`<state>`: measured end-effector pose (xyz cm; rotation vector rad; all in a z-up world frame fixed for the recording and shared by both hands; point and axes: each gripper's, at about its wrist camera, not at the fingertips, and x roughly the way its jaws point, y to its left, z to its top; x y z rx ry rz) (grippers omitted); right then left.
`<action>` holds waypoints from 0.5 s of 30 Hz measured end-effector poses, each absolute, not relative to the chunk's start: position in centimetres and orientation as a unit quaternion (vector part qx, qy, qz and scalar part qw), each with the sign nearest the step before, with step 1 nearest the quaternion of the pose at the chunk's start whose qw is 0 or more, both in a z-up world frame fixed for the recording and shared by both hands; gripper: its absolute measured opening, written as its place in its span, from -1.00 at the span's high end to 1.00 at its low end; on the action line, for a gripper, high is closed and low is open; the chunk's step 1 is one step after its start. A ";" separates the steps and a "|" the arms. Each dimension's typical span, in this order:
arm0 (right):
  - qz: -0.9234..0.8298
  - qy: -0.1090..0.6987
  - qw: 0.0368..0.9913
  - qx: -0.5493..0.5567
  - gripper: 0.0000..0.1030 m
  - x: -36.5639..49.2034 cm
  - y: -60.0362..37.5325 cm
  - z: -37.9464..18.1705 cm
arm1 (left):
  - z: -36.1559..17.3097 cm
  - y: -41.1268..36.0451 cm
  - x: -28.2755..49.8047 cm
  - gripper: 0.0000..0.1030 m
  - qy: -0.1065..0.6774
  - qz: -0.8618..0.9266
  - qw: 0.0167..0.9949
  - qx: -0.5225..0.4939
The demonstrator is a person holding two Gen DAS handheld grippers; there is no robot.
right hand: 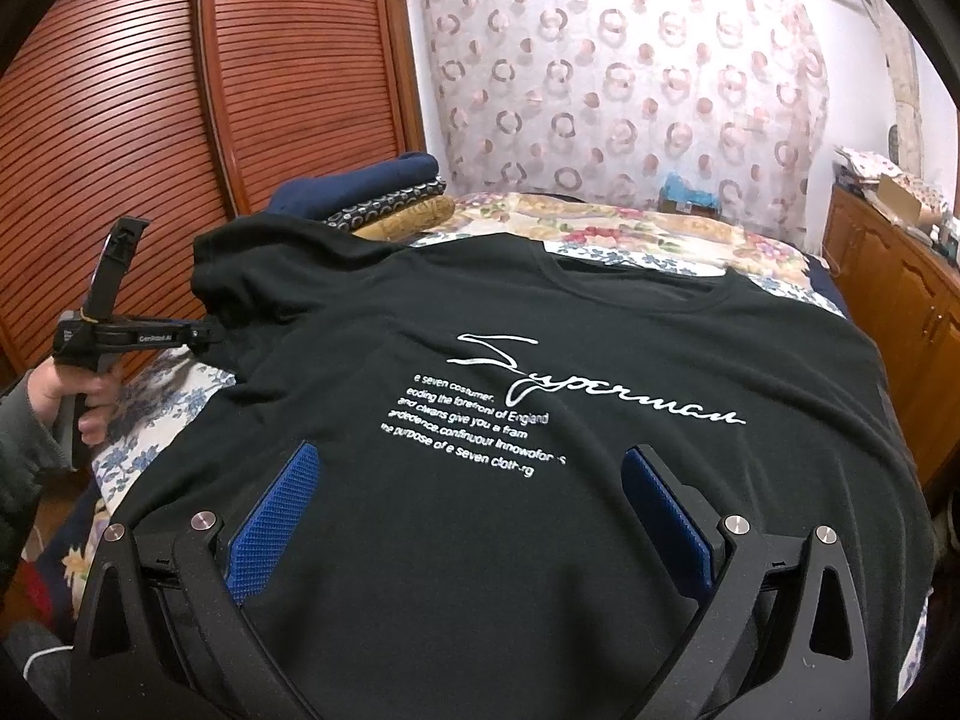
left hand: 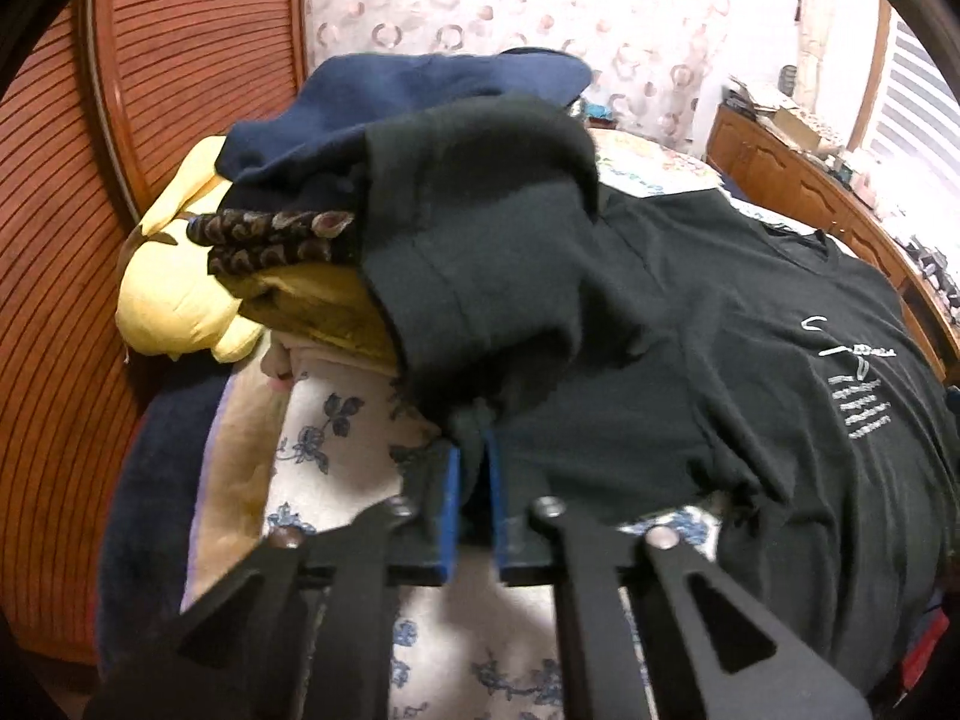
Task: Fold small clothes
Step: 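Fold the gripped side over toward the print with the left tool, then open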
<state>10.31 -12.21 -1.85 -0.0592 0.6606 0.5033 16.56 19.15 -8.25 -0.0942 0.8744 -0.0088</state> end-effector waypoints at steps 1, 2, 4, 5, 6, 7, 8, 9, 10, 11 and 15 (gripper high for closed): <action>0.246 0.321 0.914 -0.030 -0.99 10.4 -12.1 -1.9 | -7.8 18.9 16.4 1.00 0.419 -0.006 0.907 -0.043; 0.246 0.321 0.914 -0.032 -0.99 10.6 -12.0 -1.9 | -7.0 18.4 16.2 1.00 0.409 -0.010 0.912 -0.039; 0.247 0.321 0.914 -0.035 -0.99 10.7 -11.8 -2.0 | -5.9 17.7 16.1 1.00 0.398 -0.018 0.917 -0.032; 0.248 0.321 0.914 -0.036 -0.99 10.8 -11.8 -2.1 | -5.0 17.0 15.9 1.00 0.388 -0.025 0.921 -0.026; 0.248 0.321 0.913 -0.036 -0.99 10.8 -11.8 -2.1 | -4.6 16.6 15.9 1.00 0.385 -0.029 0.922 -0.024; 0.248 0.320 0.913 -0.036 -0.99 10.9 -11.8 -2.1 | -3.9 16.1 16.0 1.00 0.380 -0.036 0.924 -0.021; 0.247 0.321 0.914 -0.036 -0.99 10.8 -11.7 -2.1 | -3.2 15.4 16.1 1.00 0.375 -0.046 0.926 -0.019; 0.246 0.321 0.914 -0.036 -0.99 10.9 -11.8 -2.1 | -2.6 14.5 16.3 1.00 0.372 -0.056 0.926 -0.017; 0.245 0.321 0.914 -0.035 -0.99 10.9 -11.8 -2.1 | -2.1 13.9 16.6 1.00 0.371 -0.062 0.926 -0.013; 0.244 0.321 0.915 -0.034 -0.99 11.0 -11.9 -2.1 | -1.5 12.8 16.9 1.00 0.367 -0.073 0.927 -0.007; 0.233 0.321 0.918 -0.027 -0.99 11.4 -12.9 -2.1 | 0.2 8.7 18.3 1.00 0.363 -0.118 0.924 0.001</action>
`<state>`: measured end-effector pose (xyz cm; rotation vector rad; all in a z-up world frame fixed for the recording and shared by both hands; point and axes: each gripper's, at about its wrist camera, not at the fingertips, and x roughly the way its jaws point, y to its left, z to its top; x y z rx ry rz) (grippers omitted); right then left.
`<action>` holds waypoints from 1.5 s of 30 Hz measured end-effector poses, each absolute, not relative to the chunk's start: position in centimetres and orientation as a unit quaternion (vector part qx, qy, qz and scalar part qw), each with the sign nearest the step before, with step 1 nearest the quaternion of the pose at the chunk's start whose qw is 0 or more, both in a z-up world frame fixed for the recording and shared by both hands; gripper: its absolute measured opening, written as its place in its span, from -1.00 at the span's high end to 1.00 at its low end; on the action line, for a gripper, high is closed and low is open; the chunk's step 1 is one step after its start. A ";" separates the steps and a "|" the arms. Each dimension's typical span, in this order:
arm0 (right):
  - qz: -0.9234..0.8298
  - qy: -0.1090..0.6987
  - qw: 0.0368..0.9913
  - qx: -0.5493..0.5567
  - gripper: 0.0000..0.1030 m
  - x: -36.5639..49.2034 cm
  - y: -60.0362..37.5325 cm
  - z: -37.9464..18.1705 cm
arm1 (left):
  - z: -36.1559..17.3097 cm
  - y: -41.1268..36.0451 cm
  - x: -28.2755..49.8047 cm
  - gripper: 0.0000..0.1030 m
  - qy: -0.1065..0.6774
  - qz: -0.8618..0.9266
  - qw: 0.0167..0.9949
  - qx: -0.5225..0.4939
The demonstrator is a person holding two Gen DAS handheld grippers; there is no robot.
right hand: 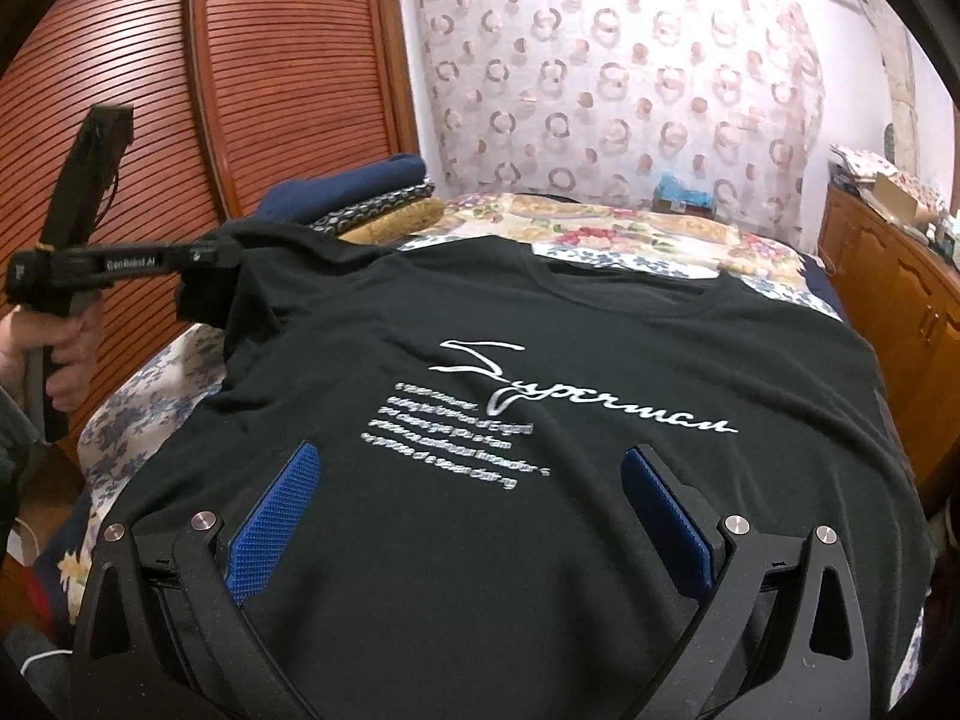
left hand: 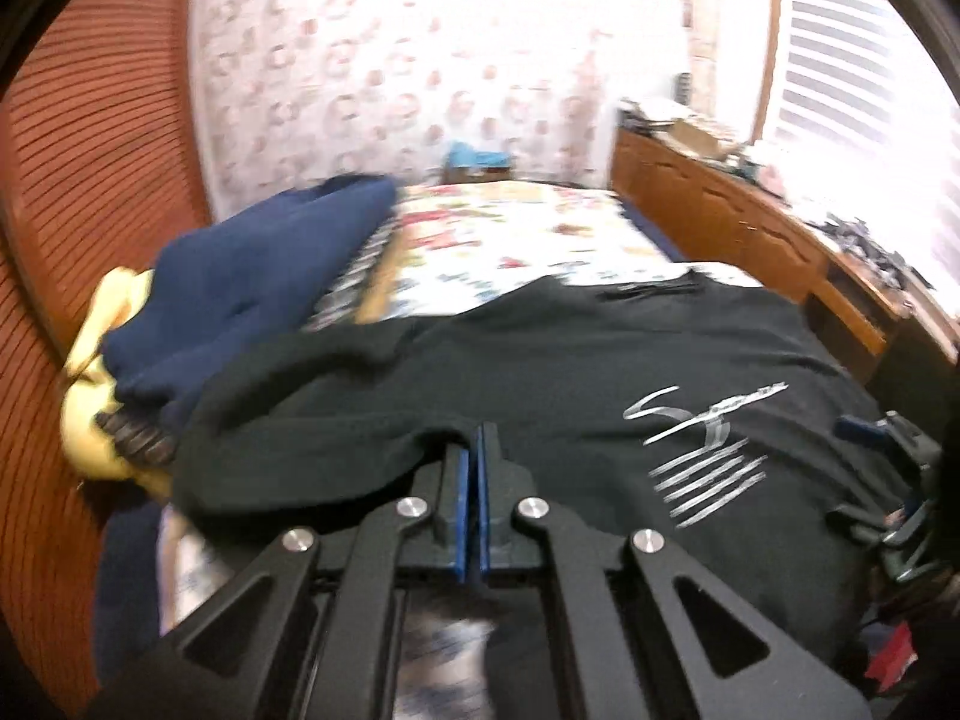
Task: Fold small clothes
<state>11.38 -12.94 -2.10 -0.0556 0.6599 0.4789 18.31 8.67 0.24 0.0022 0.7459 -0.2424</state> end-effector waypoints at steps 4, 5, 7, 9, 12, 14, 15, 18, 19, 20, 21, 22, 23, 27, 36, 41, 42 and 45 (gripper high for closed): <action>0.220 0.319 0.922 -0.022 -0.99 11.5 -14.3 -2.1 | 1.3 4.2 18.9 1.00 0.368 -0.164 0.915 0.014; 0.217 0.320 0.922 -0.020 -0.99 11.5 -14.6 -2.1 | 1.6 3.5 18.8 0.98 0.368 -0.171 0.914 0.016; 0.214 0.323 0.922 -0.017 -0.99 11.7 -15.2 -2.1 | 1.9 3.2 18.5 0.87 0.368 -0.176 0.913 0.020; 0.212 0.324 0.922 -0.019 -0.99 11.8 -15.6 -2.0 | 2.0 3.8 17.7 0.69 0.369 -0.170 0.913 0.026; 0.211 0.323 0.922 -0.025 -0.99 12.2 -15.7 -1.7 | 1.7 5.3 16.7 0.47 0.369 -0.164 0.914 0.027; 0.213 0.323 0.922 -0.026 -0.99 12.5 -15.5 -1.5 | 1.2 7.3 15.6 0.30 0.368 -0.140 0.918 0.036; 0.216 0.323 0.921 -0.028 -0.99 12.7 -15.3 -1.3 | 0.9 8.4 15.0 0.20 0.368 -0.128 0.920 0.038; 0.224 0.321 0.920 -0.037 -0.99 13.1 -14.1 -0.9 | 0.4 10.9 13.9 0.08 0.368 -0.120 0.922 0.019; 0.228 0.320 0.918 -0.042 -0.99 13.3 -13.5 -0.7 | 0.2 11.9 13.4 -0.01 0.368 -0.116 0.922 0.012; 0.233 0.320 0.917 -0.045 -0.99 13.6 -13.0 -0.6 | 0.1 12.7 13.0 -0.05 0.368 -0.111 0.923 0.010; 0.238 0.319 0.916 -0.049 -0.99 13.8 -12.4 -0.5 | 0.0 13.2 12.8 -0.10 0.366 -0.105 0.925 0.010; 0.246 0.319 0.914 -0.054 -0.99 14.1 -11.5 -0.3 | -0.2 14.2 12.4 -0.11 0.365 -0.098 0.926 0.009; 0.251 0.318 0.912 -0.057 -0.99 14.3 -10.8 -0.2 | -0.3 14.6 12.3 -0.11 0.366 -0.094 0.926 0.006; 0.275 0.312 0.906 -0.073 -0.99 15.1 -7.6 0.3 | -0.8 16.3 11.2 -0.13 0.365 -0.087 0.927 -0.004; 0.387 0.325 0.858 -0.090 -0.40 18.3 2.0 1.6 | -3.5 18.4 11.2 -0.13 0.389 -0.063 0.919 -0.021; 0.433 0.360 0.820 -0.106 -0.12 20.4 7.6 0.4 | -5.1 19.9 10.7 -0.13 0.394 -0.055 0.916 -0.047; 0.436 0.365 0.816 -0.110 -0.10 20.6 8.2 0.1 | -5.1 20.0 10.7 -0.13 0.393 -0.056 0.917 -0.050; 0.440 0.384 0.802 -0.126 -0.03 21.4 9.9 -1.3 | -5.0 20.1 10.5 -0.13 0.383 -0.064 0.919 -0.060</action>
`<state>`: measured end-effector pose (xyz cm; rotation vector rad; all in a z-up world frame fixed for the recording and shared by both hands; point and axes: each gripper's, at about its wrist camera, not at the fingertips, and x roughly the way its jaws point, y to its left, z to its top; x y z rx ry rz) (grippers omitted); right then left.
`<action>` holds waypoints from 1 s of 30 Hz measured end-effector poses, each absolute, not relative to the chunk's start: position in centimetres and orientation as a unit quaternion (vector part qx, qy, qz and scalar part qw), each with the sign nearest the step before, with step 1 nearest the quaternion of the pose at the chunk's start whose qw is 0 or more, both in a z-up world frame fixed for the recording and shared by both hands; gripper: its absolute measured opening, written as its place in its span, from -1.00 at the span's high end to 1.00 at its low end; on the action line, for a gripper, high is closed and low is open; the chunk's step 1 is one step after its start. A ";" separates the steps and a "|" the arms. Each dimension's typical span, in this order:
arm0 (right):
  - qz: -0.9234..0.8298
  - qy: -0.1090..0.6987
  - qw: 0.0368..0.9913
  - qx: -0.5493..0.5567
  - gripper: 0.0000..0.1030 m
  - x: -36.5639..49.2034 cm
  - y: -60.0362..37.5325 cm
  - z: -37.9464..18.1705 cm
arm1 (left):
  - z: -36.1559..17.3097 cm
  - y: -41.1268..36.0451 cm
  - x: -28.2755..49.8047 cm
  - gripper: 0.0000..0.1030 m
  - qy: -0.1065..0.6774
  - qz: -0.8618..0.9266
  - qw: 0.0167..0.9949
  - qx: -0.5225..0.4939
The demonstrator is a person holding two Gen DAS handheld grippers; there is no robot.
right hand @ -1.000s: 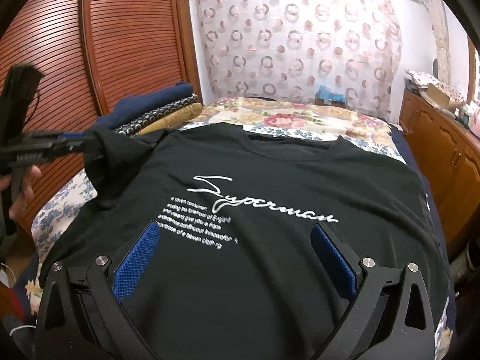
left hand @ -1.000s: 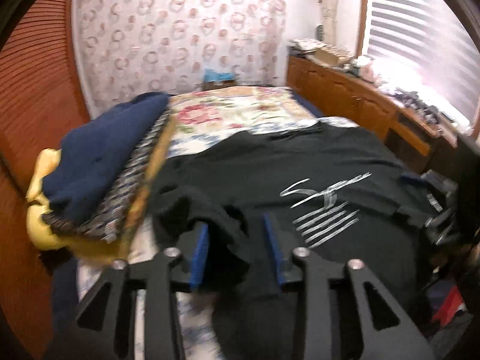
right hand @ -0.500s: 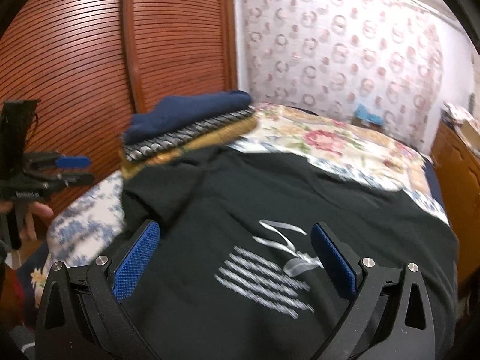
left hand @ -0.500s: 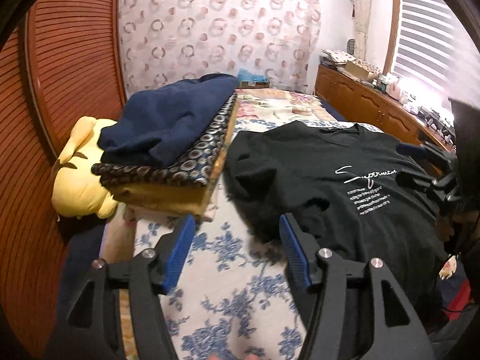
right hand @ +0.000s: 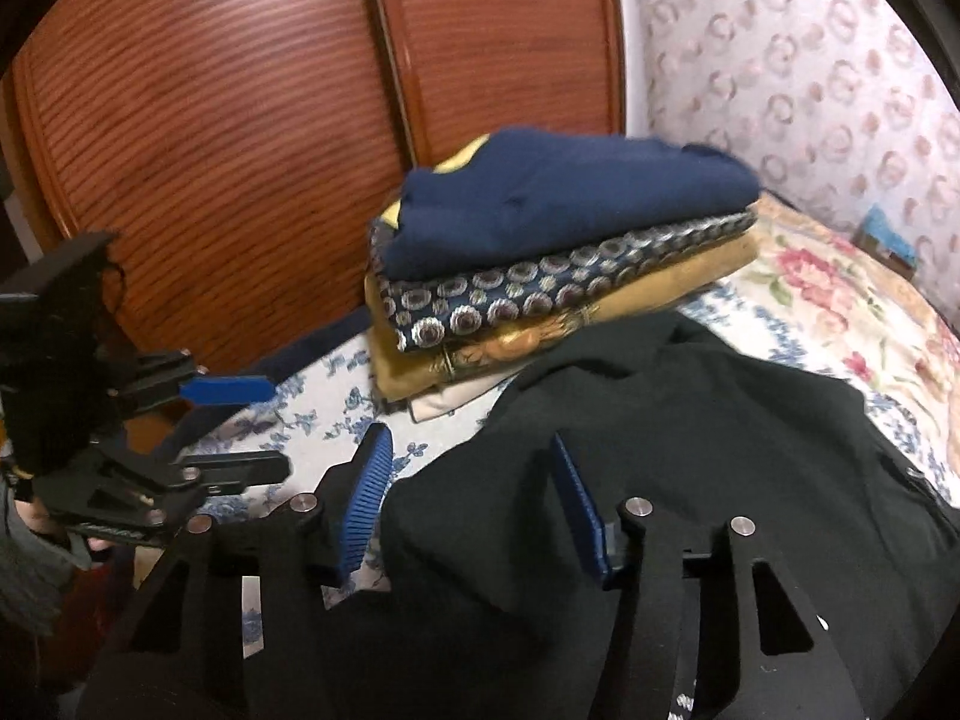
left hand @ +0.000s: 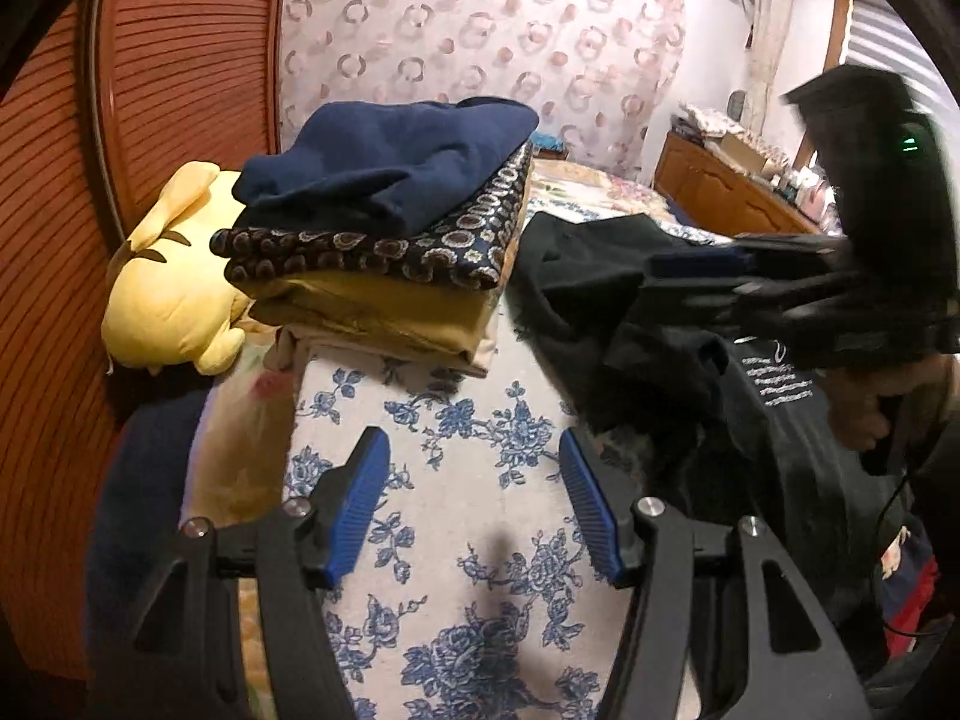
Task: Fold small clothes
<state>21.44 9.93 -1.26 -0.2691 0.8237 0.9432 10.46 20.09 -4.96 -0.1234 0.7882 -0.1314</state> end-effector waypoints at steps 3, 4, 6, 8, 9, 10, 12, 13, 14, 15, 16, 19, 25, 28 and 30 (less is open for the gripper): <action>0.426 0.401 0.797 -0.151 0.25 22.0 10.5 -2.6 | -4.6 19.8 10.2 -0.13 0.372 -0.061 0.925 -0.057; 0.421 0.408 0.795 -0.154 0.44 22.2 10.4 -3.0 | -4.5 19.7 10.2 -0.13 0.368 -0.063 0.926 -0.058; 0.417 0.417 0.794 -0.151 0.77 22.6 9.4 -3.6 | -4.3 19.5 10.1 -0.13 0.363 -0.063 0.928 -0.063; 0.420 0.419 0.793 -0.140 0.88 22.8 8.1 -3.6 | -4.0 19.3 10.3 -0.13 0.359 -0.062 0.929 -0.063; 0.418 0.417 0.796 -0.133 0.93 22.8 7.3 -3.6 | -3.9 19.2 10.4 -0.13 0.359 -0.061 0.929 -0.063; 0.412 0.411 0.803 -0.125 0.95 22.9 6.4 -3.5 | -3.8 19.0 10.4 -0.13 0.357 -0.060 0.930 -0.061; 0.398 0.402 0.818 -0.106 0.96 22.9 4.4 -3.2 | -3.7 18.4 10.5 -0.13 0.355 -0.063 0.931 -0.059; 0.389 0.402 0.824 -0.092 0.96 23.1 3.2 -3.2 | -3.6 18.2 10.6 -0.13 0.353 -0.065 0.931 -0.059; 0.377 0.403 0.830 -0.082 0.96 23.2 2.0 -3.4 | -3.5 18.0 10.6 -0.13 0.352 -0.067 0.932 -0.059; 0.368 0.405 0.833 -0.082 0.96 23.3 1.2 -3.7 | -3.5 17.7 10.7 -0.13 0.352 -0.068 0.932 -0.058; 0.361 0.407 0.835 -0.085 0.96 23.3 0.7 -3.9 | -3.5 17.6 10.8 -0.13 0.352 -0.070 0.932 -0.058; 0.328 0.422 0.841 -0.079 0.95 23.8 -1.1 -4.9 | -3.7 17.1 11.1 -0.13 0.354 -0.073 0.931 -0.060; 0.317 0.373 0.869 -0.072 0.09 23.0 -2.4 -2.3 | -3.8 16.5 11.2 -0.13 0.354 -0.074 0.931 -0.060; 0.362 0.348 0.862 -0.069 -0.04 21.6 -0.8 -0.5 | -3.6 16.4 10.8 -0.13 0.350 -0.069 0.933 -0.059; 0.393 0.345 0.849 -0.075 -0.04 20.9 0.7 -0.3 | -3.3 16.5 10.3 -0.13 0.344 -0.064 0.935 -0.059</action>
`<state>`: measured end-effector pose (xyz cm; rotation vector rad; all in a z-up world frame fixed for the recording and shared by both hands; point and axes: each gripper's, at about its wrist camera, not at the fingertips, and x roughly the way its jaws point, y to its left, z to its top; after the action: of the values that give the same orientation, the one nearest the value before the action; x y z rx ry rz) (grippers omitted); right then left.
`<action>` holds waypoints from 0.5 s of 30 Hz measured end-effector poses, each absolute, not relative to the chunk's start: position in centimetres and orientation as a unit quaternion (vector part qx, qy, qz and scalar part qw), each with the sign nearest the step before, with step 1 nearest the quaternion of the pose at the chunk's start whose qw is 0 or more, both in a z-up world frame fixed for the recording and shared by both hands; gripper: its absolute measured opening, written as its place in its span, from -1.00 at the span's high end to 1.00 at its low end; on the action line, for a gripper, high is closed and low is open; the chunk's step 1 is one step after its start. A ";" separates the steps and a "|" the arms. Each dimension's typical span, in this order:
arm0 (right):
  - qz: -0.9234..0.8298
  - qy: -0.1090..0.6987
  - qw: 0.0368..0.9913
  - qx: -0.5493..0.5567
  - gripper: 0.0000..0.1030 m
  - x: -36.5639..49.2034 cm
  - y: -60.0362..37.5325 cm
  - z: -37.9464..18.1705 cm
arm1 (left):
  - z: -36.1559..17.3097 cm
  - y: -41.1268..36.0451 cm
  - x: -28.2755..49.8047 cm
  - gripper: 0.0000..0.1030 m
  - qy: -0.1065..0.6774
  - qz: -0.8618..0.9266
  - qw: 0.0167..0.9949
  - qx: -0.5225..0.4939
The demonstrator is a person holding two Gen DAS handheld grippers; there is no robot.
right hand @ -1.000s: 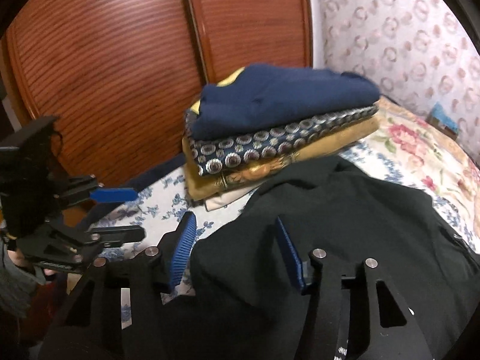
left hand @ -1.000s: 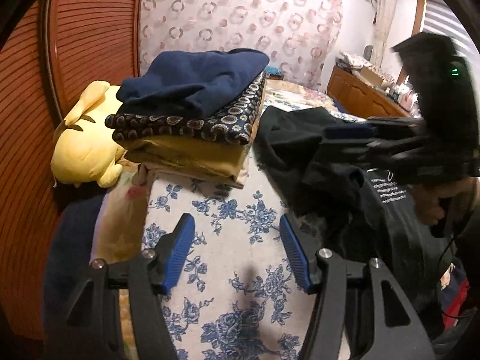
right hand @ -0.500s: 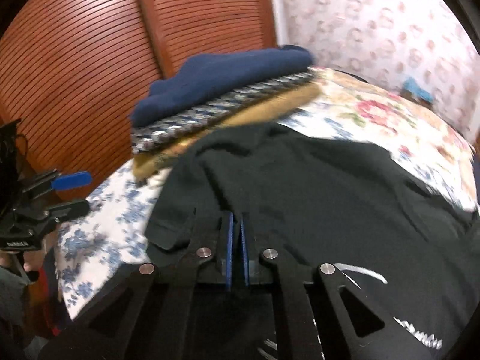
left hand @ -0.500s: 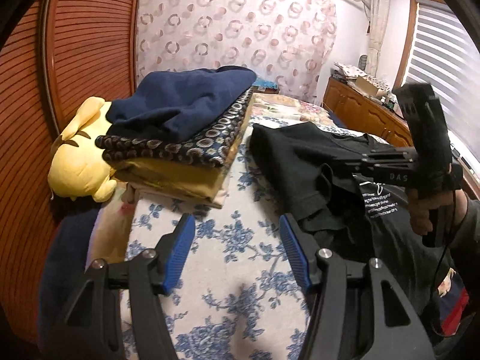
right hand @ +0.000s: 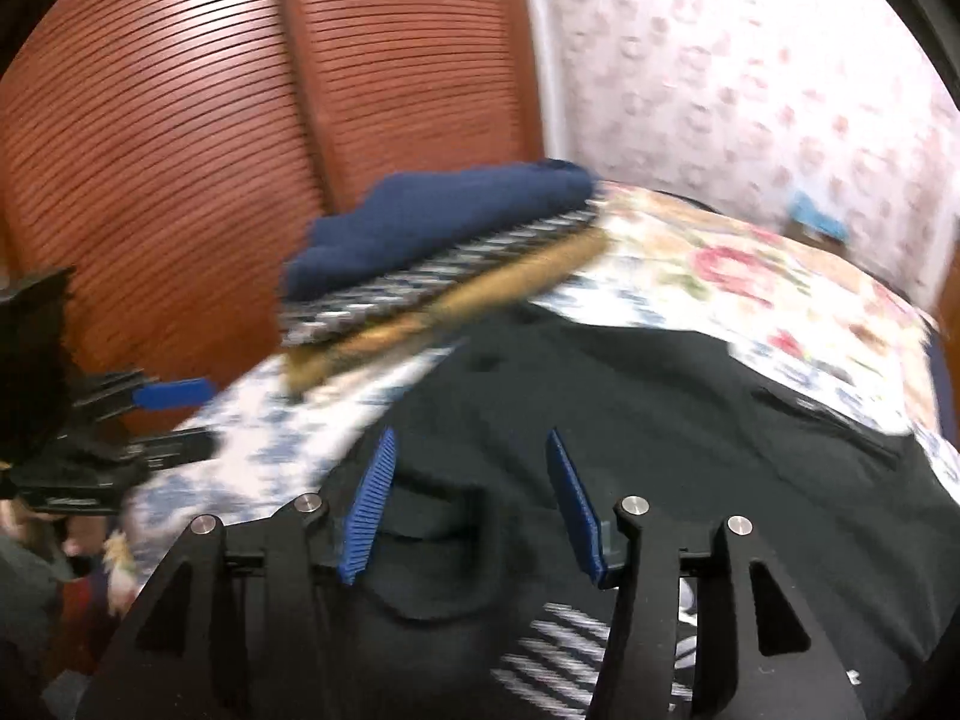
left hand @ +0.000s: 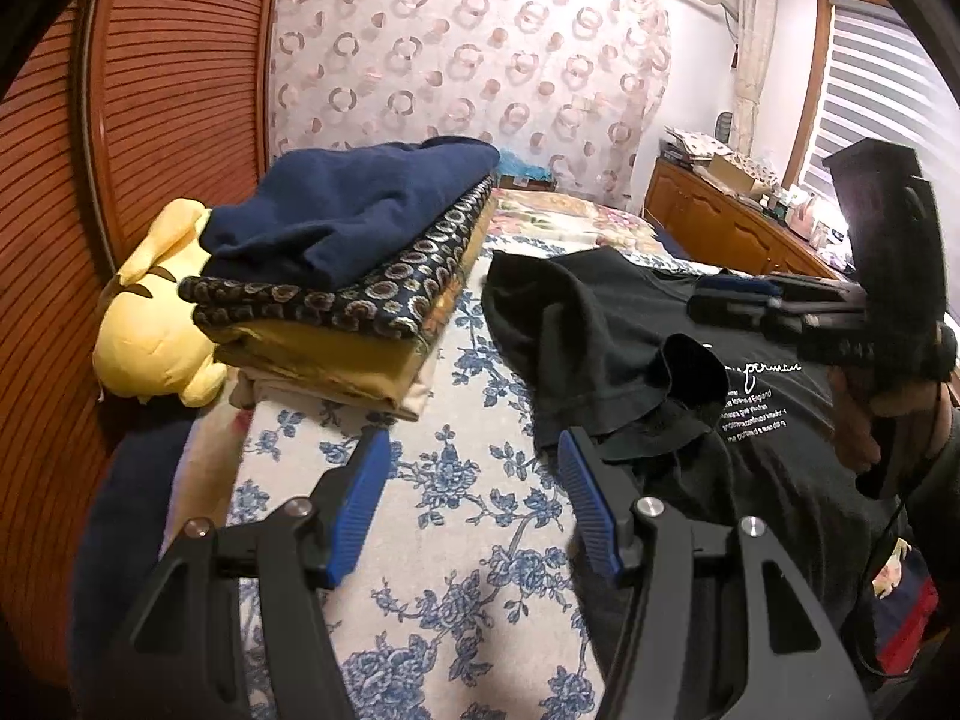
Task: Fold small clothes
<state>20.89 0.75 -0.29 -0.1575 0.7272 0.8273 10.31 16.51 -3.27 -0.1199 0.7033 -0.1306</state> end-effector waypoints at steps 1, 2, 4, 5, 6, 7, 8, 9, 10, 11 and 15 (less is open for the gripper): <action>0.408 0.351 0.839 -0.083 -0.04 20.4 2.0 -0.5 | -3.2 16.7 10.2 -0.13 0.342 -0.063 0.936 -0.059; 0.415 0.355 0.833 -0.089 -0.04 20.1 2.6 -0.8 | -3.0 16.9 9.9 -0.13 0.339 -0.060 0.937 -0.059; 0.425 0.365 0.821 -0.106 -0.03 19.7 4.4 -1.8 | -2.8 17.2 9.5 -0.13 0.336 -0.056 0.938 -0.059; 0.425 0.373 0.817 -0.115 -0.03 19.7 5.3 -2.5 | -2.7 17.4 9.3 -0.13 0.334 -0.053 0.939 -0.059; 0.424 0.377 0.814 -0.120 -0.03 19.7 5.8 -3.0 | -2.6 17.6 9.1 -0.13 0.332 -0.050 0.940 -0.059; 0.419 0.386 0.812 -0.129 -0.03 19.8 6.6 -3.7 | -2.5 17.8 8.9 -0.13 0.332 -0.049 0.940 -0.059; 0.415 0.392 0.810 -0.132 -0.03 19.9 7.0 -4.1 | -2.6 18.0 8.8 -0.13 0.332 -0.047 0.940 -0.060; 0.410 0.399 0.809 -0.134 -0.03 20.3 7.4 -4.7 | -2.6 18.2 8.8 -0.13 0.332 -0.046 0.940 -0.061; 0.401 0.410 0.808 -0.135 -0.03 20.7 7.7 -5.2 | -2.5 18.2 8.7 -0.13 0.333 -0.045 0.940 -0.061; 0.397 0.415 0.807 -0.135 0.00 20.8 7.8 -5.7 | -2.6 18.3 8.7 -0.13 0.334 -0.044 0.939 -0.062; 0.396 0.421 0.804 -0.135 0.68 21.6 7.4 -6.3 | -3.0 18.3 8.8 -0.13 0.338 -0.045 0.938 -0.061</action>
<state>21.59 7.44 -6.27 -0.2899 0.9024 0.8488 8.84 18.26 -3.00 -0.1252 0.6907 -0.0914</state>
